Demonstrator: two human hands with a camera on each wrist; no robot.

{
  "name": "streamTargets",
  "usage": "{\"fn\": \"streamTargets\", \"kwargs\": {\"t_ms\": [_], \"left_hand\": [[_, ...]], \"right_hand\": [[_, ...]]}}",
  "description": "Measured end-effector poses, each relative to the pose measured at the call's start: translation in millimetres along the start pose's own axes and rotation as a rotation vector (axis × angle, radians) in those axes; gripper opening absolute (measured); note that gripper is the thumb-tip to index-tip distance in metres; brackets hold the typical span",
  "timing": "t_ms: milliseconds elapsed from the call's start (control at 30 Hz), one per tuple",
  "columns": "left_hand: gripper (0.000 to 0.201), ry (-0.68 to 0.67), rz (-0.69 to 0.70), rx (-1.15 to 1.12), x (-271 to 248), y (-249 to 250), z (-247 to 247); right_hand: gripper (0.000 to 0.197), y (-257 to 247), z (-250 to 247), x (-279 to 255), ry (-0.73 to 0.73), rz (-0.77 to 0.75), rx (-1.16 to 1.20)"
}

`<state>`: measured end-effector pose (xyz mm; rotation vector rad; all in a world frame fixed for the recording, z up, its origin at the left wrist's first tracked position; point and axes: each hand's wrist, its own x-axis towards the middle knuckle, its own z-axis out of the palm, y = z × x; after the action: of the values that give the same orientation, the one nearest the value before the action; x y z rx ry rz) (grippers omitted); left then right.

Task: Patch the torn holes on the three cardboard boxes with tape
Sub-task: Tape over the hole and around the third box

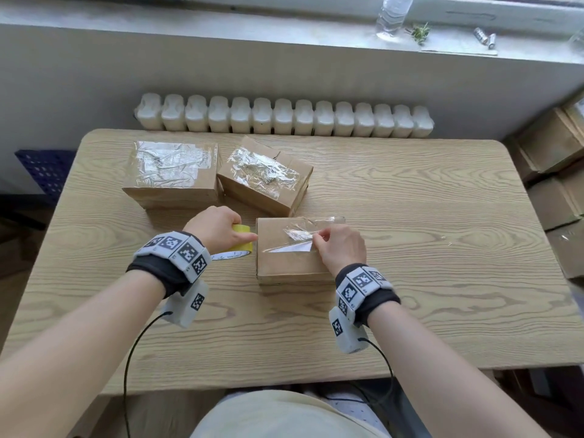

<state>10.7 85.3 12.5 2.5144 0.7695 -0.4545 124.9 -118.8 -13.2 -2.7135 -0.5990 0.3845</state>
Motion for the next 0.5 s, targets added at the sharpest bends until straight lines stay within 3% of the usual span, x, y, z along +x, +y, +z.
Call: {"fn": "streamTargets", "kwargs": {"t_ms": [200,367,500], "left_hand": [[0.049,0.007,-0.029,0.054,5,1,8],[0.05,0.013,-0.03,0.048,7,2,10],[0.05,0.01,-0.018,0.056,8,2,12]], "right_hand": [[0.019,-5,5,1,-0.018,-0.158,-0.221],[0.022,2,6,-5,0.007,-0.159,-0.242],[0.058,12,1,-6,0.064,-0.132,-0.176]]}}
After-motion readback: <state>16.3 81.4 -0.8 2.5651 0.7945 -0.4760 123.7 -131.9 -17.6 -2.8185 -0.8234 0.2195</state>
